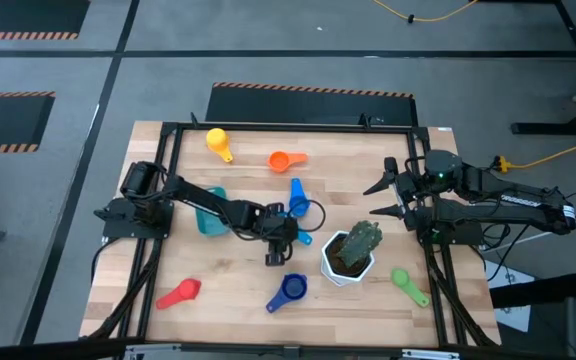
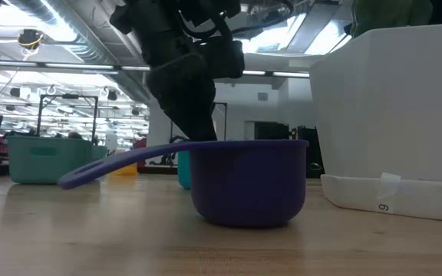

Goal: Nest measuring cups in basket
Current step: Adjust the light blue measuring cup, then stack the yellow measuring cup on top of the light blue measuring cup

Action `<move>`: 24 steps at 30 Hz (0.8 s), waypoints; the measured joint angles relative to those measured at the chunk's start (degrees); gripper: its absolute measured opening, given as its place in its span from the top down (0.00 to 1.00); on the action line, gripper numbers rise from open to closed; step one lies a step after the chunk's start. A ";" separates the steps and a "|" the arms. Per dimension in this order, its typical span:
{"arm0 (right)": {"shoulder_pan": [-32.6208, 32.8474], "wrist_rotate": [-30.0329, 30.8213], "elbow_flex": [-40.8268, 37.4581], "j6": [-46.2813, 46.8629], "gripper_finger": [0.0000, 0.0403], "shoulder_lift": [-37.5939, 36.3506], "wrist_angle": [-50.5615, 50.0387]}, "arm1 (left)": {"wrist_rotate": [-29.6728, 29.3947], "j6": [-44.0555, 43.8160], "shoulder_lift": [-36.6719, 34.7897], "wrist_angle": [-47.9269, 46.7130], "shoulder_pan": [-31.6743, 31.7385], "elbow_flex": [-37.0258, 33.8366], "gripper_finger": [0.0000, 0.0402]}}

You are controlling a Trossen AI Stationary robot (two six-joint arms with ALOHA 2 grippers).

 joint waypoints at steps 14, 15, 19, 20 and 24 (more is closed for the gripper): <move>0.01 0.00 -0.01 0.05 0.37 0.00 0.00 | 1.27 2.75 -0.15 -12.01 0.11 11.33 0.60; 0.01 0.00 0.00 0.07 0.37 0.00 0.00 | 0.89 3.43 -0.15 -14.21 0.11 12.95 0.60; 0.02 0.00 0.00 0.11 0.37 0.00 0.00 | -4.32 5.61 -0.17 -24.90 0.09 19.48 0.60; 0.01 0.00 0.00 0.12 0.37 0.01 0.00 | -6.08 6.34 -0.17 -27.71 0.11 21.01 0.60; 0.02 0.00 0.00 0.11 0.37 0.00 0.00 | -13.51 7.99 -2.04 -36.44 0.29 24.77 0.60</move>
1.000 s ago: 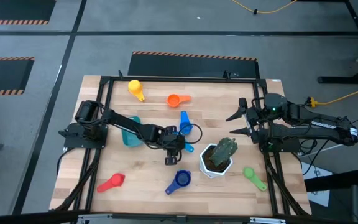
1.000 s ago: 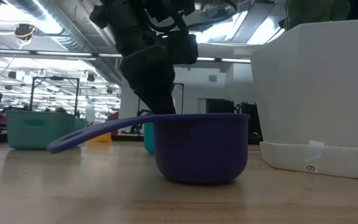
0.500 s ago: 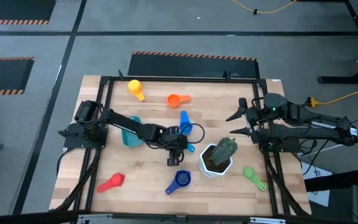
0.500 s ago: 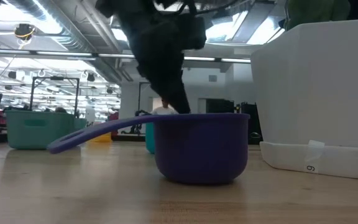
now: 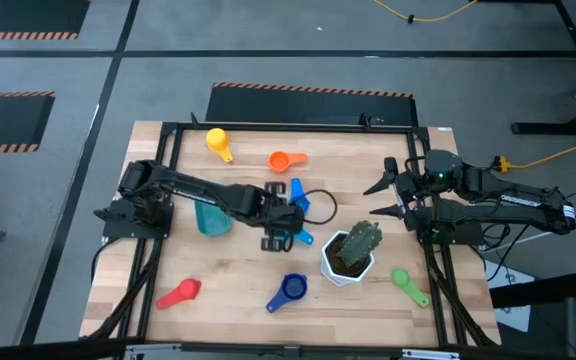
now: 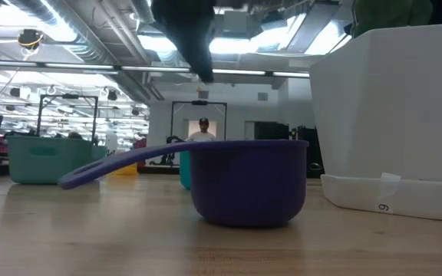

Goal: Nest measuring cups in basket
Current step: Stack the yellow measuring cup on top of the light blue measuring cup

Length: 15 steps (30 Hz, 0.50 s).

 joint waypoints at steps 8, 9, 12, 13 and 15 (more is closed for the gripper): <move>-0.01 0.01 0.00 -0.09 0.37 0.01 0.00 | -8.12 -2.74 -9.48 -13.17 5.77 -0.37 0.60; -0.01 0.01 0.00 -0.09 0.37 0.00 0.00 | -8.66 -2.90 -10.56 -13.41 7.08 -0.92 0.60; 0.00 0.00 0.00 -0.09 0.37 0.01 0.00 | -8.83 -3.02 -14.19 -13.40 11.64 -4.54 0.60; -0.02 0.02 0.00 -0.03 0.37 0.02 0.00 | -8.94 -3.06 -15.27 -13.02 13.42 -6.14 0.60; -0.01 0.02 0.00 -0.08 0.37 0.02 0.00 | -8.69 -3.15 -17.46 -11.98 17.10 -10.02 0.60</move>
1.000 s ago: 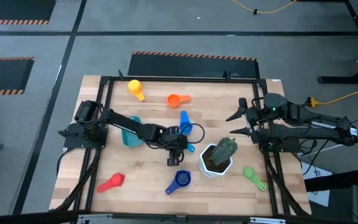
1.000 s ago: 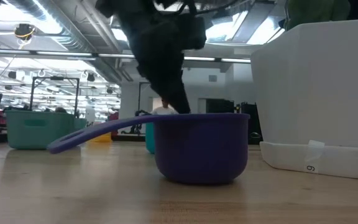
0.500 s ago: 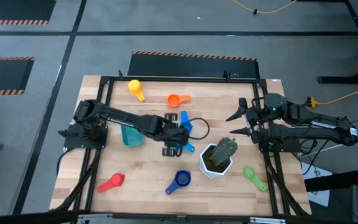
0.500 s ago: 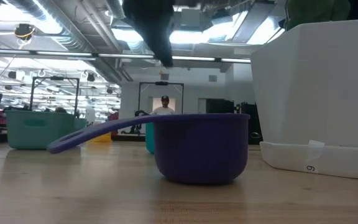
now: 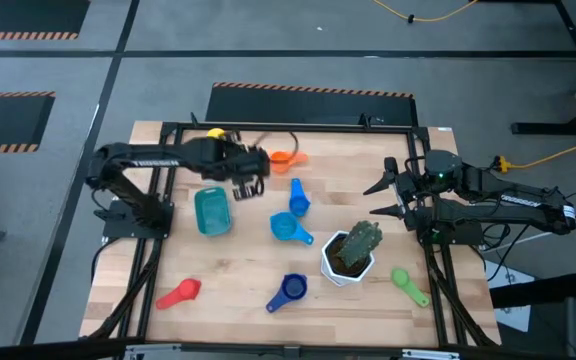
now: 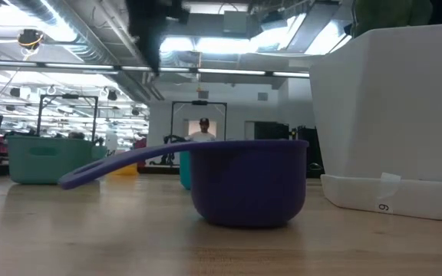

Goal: Nest measuring cups in basket
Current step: Stack the yellow measuring cup on top of the light blue measuring cup

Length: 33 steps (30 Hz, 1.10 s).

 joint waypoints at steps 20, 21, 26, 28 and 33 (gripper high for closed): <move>-0.01 0.02 0.00 -0.10 0.37 0.00 0.00 | 7.86 2.68 -0.39 37.04 20.43 -30.94 0.60; -0.01 0.02 0.00 -0.09 0.37 -0.01 0.00 | 8.75 2.69 -0.39 38.23 20.78 -31.57 0.60; -0.01 0.02 0.00 -0.08 0.37 0.00 0.00 | 10.09 2.71 -0.37 41.82 22.64 -33.50 0.60; -0.01 0.02 0.00 -0.09 0.37 0.00 0.01 | 10.11 3.03 -0.37 43.41 23.12 -34.41 0.60; -0.01 0.02 0.00 -0.08 0.37 0.00 0.00 | 9.94 3.13 -0.37 44.68 24.60 -36.23 0.60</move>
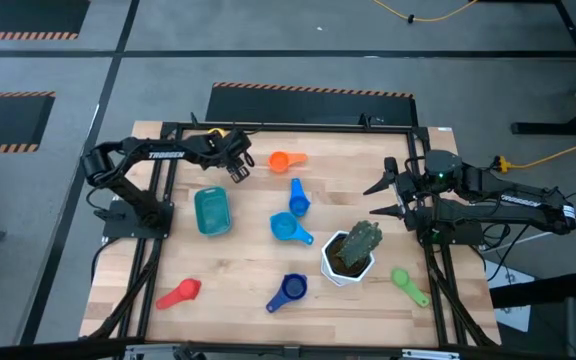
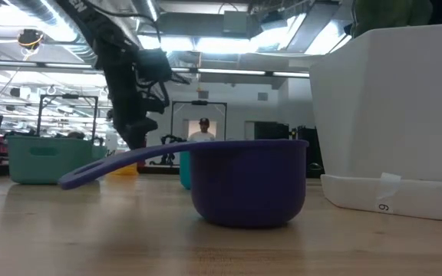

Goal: Nest measuring cups in basket
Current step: Stack the yellow measuring cup on top of the light blue measuring cup

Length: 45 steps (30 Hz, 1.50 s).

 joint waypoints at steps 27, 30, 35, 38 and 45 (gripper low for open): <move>0.00 0.00 0.00 -0.22 0.37 -0.02 0.02 | -1.88 1.56 0.00 13.07 0.78 -10.30 0.60; 0.00 0.00 0.00 -0.22 0.37 0.00 0.02 | -1.93 1.67 0.00 16.14 0.78 -11.84 0.60; 0.00 0.00 0.00 -0.22 0.37 -0.02 0.02 | -2.46 4.20 0.02 21.05 0.78 -13.97 0.60; 0.00 0.00 0.00 -0.22 0.37 -0.01 0.02 | -2.95 5.67 0.02 21.17 0.78 -14.23 0.60; 0.02 0.00 0.00 -0.22 0.37 0.00 0.03 | -4.31 6.07 0.02 21.29 0.78 -14.23 0.60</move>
